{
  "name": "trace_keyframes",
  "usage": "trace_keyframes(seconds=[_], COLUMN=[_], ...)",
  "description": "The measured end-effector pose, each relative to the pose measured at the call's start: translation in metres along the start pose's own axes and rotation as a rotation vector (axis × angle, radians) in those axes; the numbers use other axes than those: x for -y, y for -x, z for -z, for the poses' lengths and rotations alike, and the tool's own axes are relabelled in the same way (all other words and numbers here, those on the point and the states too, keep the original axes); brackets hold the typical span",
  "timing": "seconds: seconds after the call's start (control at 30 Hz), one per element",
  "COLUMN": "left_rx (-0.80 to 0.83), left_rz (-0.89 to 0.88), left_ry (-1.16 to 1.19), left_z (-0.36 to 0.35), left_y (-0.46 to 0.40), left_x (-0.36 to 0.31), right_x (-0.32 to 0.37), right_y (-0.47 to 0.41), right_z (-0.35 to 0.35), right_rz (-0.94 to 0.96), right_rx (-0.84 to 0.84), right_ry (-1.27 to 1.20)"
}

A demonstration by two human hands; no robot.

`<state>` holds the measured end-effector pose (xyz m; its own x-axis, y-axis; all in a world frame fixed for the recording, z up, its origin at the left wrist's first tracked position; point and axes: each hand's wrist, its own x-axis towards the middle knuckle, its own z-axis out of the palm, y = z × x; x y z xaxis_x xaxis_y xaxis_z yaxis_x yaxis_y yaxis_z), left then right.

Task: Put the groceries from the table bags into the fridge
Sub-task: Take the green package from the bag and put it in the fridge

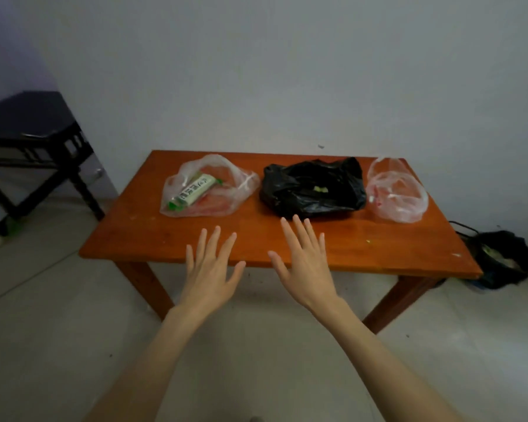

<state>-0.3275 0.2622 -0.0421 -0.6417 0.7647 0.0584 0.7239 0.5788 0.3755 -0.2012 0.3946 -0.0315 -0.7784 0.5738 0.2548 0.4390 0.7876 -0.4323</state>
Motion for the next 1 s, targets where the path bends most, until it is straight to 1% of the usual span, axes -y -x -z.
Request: trace_keyframes(seconds=[0.23, 0.33, 0.47, 0.57, 0.63, 0.7, 0.8, 0.83, 0.9, 1.0], left_rx=[-0.053, -0.133, -0.213, -0.249, -0.261, -0.194, 0.02, 0.063, 0.093, 0.137], left_rz=[0.061, 0.002, -0.101, -0.12, -0.108, -0.024, 0.13, 0.164, 0.189, 0.23], left_ry=[0.017, 0.056, 0.024, 0.038, 0.033, 0.032, 0.051, 0.11, 0.26, 0.42], left_z=[0.005, -0.005, -0.011, -0.011, -0.01, -0.009, -0.016, -0.021, -0.025, -0.036], left_y=[-0.081, -0.108, -0.153, -0.198, -0.232, -0.27, -0.315, -0.325, -0.338, -0.35], left_x=[0.059, 0.082, 0.118, 0.148, 0.167, 0.197, 0.246, 0.261, 0.276, 0.292], right_x=[0.005, -0.001, -0.001, 0.009, 0.022, 0.039, 0.061, 0.065, 0.069, 0.068], right_y=[-0.088, -0.12, -0.164, -0.203, -0.234, -0.267, -0.311, -0.323, -0.343, -0.365], right_z=[-0.051, -0.074, -0.107, -0.134, -0.152, -0.171, -0.203, -0.213, -0.227, -0.257], right_rz=[0.031, 0.0, -0.038, -0.032, -0.045, -0.086, -0.185, -0.231, -0.356, -0.551], right_rx=[0.148, 0.202, 0.247, 0.249, 0.237, 0.247, 0.363, 0.398, 0.463, 0.573], right_ry=[0.023, 0.025, 0.025, 0.007, -0.061, -0.151, -0.315, -0.386, -0.512, -0.644])
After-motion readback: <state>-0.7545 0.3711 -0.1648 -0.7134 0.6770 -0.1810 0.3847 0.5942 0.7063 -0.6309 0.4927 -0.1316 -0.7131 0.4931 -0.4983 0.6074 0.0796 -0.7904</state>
